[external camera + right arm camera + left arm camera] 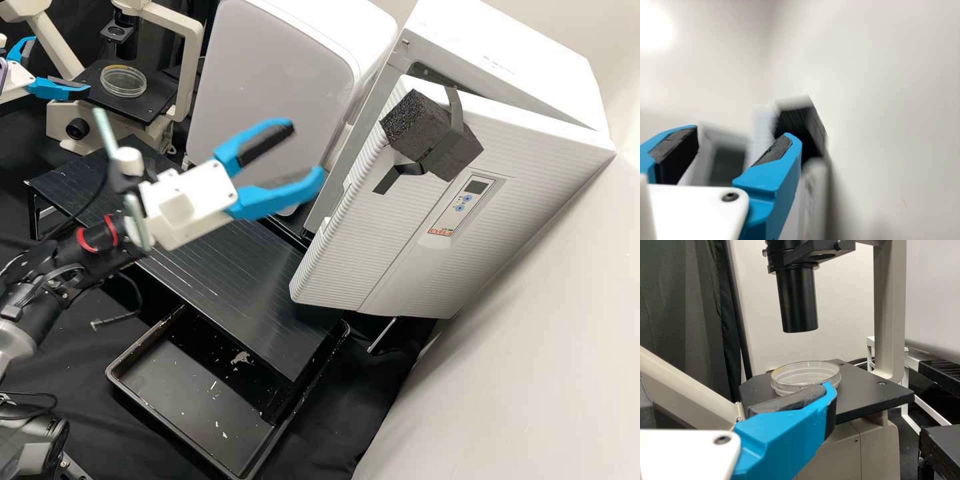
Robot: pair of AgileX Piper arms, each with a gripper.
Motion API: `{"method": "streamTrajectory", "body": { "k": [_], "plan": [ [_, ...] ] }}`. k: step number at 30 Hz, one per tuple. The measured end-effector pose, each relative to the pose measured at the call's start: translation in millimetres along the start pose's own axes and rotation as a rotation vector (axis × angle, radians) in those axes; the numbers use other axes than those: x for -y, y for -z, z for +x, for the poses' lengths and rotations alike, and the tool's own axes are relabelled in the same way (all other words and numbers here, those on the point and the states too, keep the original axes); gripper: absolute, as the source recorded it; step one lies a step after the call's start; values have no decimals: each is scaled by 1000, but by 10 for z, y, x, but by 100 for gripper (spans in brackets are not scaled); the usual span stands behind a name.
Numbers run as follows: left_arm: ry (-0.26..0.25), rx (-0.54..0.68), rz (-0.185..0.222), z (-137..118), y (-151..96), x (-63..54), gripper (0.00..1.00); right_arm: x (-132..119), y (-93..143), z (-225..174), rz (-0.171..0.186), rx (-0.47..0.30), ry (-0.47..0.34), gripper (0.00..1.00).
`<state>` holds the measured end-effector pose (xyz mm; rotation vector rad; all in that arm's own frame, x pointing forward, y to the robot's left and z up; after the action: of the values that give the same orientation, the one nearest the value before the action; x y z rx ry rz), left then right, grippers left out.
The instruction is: Open the incubator door
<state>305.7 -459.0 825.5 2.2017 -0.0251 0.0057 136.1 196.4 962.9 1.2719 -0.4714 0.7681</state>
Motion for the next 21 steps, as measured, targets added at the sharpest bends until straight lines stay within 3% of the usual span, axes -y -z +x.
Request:
{"method": "streamTrajectory", "body": {
  "k": [2, 4, 7, 9, 12, 17, 21],
  "plan": [
    [0, 0, 0, 0, 0, 0, 100, -3, 75, -27, 5, -53, -2, 100],
    [0, 0, 0, 0, 0, 0, 100, 50, 123, -85, -13, -125, 10, 100],
    [0, 0, 0, 0, 0, 0, 100, 183, 117, -94, -12, -150, 51, 100],
    [0, 0, 0, 0, 0, 0, 100, 316, 86, -48, -14, -152, 92, 100],
    [0, 0, 0, 0, 0, 0, 100, 571, 103, 87, 21, -142, 157, 100],
    [0, 0, 0, 0, 0, 0, 100, 1082, 12, 288, 11, -147, 333, 100],
    [0, 0, 0, 0, 0, 0, 100, 1328, -199, 441, 4, -67, 402, 100]
  ]
}}
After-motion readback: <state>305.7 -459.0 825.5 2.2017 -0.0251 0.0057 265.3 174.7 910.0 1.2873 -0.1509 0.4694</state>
